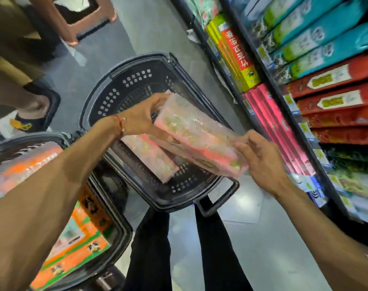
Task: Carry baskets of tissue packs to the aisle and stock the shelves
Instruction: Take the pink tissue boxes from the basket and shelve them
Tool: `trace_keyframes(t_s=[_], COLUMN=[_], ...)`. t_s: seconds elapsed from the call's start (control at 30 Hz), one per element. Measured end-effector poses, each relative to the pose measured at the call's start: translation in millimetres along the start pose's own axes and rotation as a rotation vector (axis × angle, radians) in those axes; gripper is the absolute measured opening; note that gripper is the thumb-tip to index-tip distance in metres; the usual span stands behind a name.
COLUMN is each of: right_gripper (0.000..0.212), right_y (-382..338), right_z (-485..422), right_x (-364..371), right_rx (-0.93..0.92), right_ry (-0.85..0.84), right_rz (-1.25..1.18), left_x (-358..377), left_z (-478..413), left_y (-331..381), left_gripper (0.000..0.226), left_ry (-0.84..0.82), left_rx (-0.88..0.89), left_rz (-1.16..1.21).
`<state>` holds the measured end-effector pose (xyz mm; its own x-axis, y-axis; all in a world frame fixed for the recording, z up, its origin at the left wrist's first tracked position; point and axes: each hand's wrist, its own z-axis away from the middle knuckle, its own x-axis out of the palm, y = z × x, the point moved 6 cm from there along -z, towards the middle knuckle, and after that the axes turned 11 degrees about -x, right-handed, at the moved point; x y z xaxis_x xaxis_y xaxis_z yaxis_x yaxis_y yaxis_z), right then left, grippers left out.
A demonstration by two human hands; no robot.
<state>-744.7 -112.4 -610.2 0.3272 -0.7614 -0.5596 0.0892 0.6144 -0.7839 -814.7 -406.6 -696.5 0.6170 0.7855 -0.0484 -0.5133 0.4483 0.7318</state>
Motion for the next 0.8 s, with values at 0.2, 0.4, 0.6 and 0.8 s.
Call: trace_keyframes(t_s=[0.2,0.4,0.6,0.8], right_gripper=[0.021,0.016,0.018,0.09], right_y=[-6.2,-41.9,-73.8,-68.8], right_z=[8.4,7.8,12.3,27.8], right_x=[-29.5,-38.8,-47.1,-37.9], right_rx=[0.12,0.165,0.132,0.191], right_ry=[0.185,0.327,0.253,-0.052], right_rz=[-0.227,-0.264,-0.29,-0.549], left_x=[18.2,27.4,38.6,66.6], left_z=[29.1,84.1,134.5,191.5], left_y=[44.0,69.0,55.3,43.9], left_gripper=[0.101,0.071,0.089,0.088], left_ry=[0.144,0.328,0.452,0.534], left_rx=[0.093,0.094,0.027,-0.042], left_rz=[0.071,0.27,0.523,0.916])
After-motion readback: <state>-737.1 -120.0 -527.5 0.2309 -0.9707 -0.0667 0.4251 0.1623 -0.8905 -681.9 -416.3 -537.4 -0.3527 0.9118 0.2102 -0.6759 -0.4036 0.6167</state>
